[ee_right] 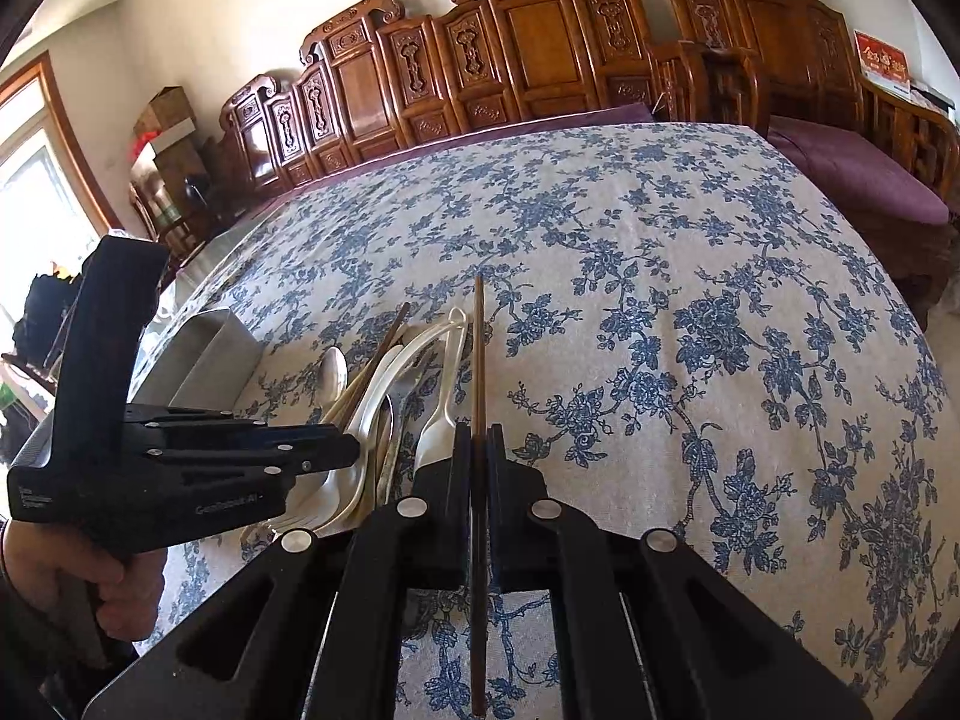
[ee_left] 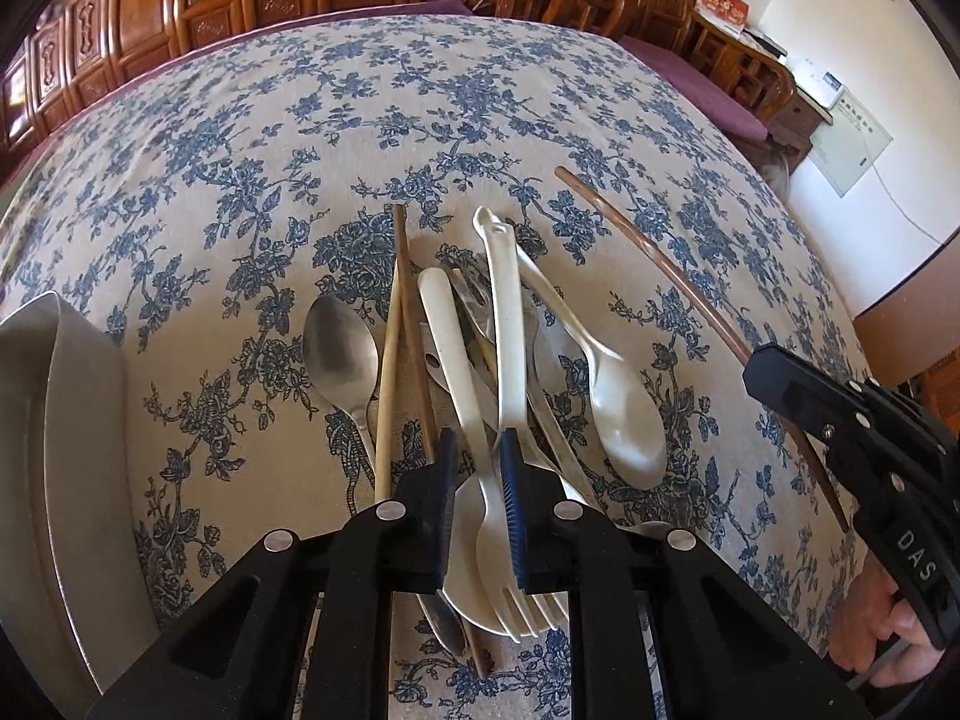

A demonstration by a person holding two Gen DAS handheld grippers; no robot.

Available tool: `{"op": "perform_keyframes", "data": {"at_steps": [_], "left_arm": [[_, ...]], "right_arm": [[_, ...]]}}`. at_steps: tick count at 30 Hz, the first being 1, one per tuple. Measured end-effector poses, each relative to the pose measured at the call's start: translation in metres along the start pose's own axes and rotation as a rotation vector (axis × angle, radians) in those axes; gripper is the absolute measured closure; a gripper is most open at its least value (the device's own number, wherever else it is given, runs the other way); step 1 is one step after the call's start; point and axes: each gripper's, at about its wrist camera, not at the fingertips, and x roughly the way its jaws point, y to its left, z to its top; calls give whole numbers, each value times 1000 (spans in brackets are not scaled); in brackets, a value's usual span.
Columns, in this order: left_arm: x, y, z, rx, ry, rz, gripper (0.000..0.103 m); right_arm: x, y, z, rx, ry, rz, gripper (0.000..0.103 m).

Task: Organize utensils
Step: 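Grasp a white plastic fork with the left gripper while the right gripper lifts the chopstick, then carry the fork into the grey tray and open the left gripper while the right holds the chopstick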

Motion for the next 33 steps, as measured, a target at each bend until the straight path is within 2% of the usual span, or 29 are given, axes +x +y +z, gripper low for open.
{"op": "perform_keyframes", "data": {"at_steps": [2,4,12,23,33], "left_arm": [[1,0,1,-3,3,-4,90],[1,0,2,-8,5,-13,95],[-11,2,0,-8,-28,9,97],[-47,3,-13,25,-95,22,98],[-95,34,-33,15,-160,46,98]], "right_arm": [[0,0,0,0,0,0,97],[0,0,0,0,0,1,97],[2,4,0,-11,2,2,97],[2,17,1,-44,2,1,97],[2,47,2,-80,-5,38,97]]}}
